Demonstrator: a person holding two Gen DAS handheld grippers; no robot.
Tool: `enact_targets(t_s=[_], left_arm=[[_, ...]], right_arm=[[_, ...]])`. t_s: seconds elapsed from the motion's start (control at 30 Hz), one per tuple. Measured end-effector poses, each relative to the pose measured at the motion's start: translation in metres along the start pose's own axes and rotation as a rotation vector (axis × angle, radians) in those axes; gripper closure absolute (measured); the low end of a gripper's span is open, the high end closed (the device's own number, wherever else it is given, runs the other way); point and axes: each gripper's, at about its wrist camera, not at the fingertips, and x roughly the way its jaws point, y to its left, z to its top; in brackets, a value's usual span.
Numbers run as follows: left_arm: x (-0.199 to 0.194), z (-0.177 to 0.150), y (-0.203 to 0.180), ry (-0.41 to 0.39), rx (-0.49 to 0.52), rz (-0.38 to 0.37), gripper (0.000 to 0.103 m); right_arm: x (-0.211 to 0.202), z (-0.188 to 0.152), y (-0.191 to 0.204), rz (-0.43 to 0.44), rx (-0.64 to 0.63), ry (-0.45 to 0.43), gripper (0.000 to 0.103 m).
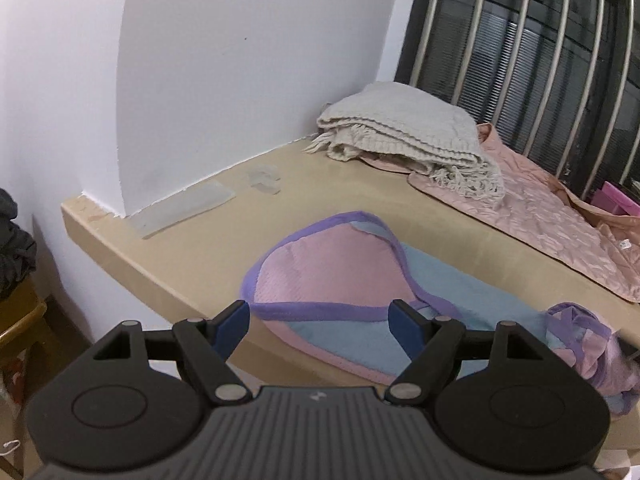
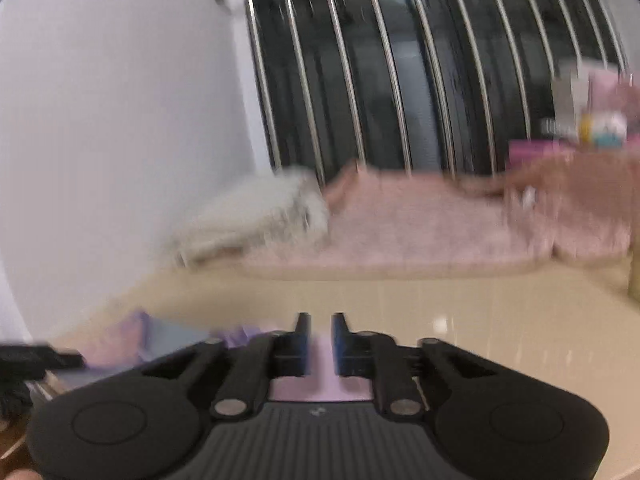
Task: Fold clothes
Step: 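Fold the strip end over with the right gripper toward the left gripper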
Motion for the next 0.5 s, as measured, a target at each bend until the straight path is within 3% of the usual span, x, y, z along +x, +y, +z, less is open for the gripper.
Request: enact_targets(t_s=[0.03,0.1,0.17,0.23,0.27,0.4,0.47,0.5], left_arm=[[0.000,-0.001,0.000,0.002,0.003,0.013,0.025],[-0.003,-0.003,0.000,0.000,0.016,0.039,0.025],[-0.004,-0.006,0.001,-0.003,0.030,0.054,0.021],[-0.002,-0.006,0.005,0.001,0.013,0.067,0.021],[-0.001,-0.006,0.007,0.005,0.002,0.071,0.021],[0.003,-0.001,0.014,0.005,-0.045,0.066,0.029],[0.006,0.000,0.014,0.022,-0.043,0.058,0.048],[0.006,0.000,0.013,0.024,-0.045,0.061,0.051]], right_arm=[[0.012,-0.005,0.006,0.006,-0.030,0.044,0.090],[0.014,-0.003,0.021,0.006,-0.119,0.040,0.086],[0.006,0.017,0.029,0.050,-0.192,0.020,0.068],[0.002,0.048,0.033,0.118,-0.270,0.000,0.043],[0.008,0.065,0.040,0.155,-0.350,0.025,0.039],[0.061,0.112,0.076,0.433,-0.596,0.128,0.039],[0.100,0.124,0.107,0.563,-0.636,0.253,0.039],[0.119,0.125,0.126,0.598,-0.646,0.313,0.040]])
